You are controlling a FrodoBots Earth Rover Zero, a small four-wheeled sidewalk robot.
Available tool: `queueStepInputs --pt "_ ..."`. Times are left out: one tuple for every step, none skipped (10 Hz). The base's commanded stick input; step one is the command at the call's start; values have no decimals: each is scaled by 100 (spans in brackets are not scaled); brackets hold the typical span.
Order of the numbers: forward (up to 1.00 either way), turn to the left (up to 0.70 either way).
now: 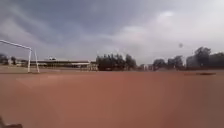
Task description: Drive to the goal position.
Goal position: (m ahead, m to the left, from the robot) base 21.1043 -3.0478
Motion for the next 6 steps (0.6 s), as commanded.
queueStepInputs --pt "70 0" --pt "70 0" --pt "70 0" --pt "70 0" --pt "70 0" --pt "70 0"
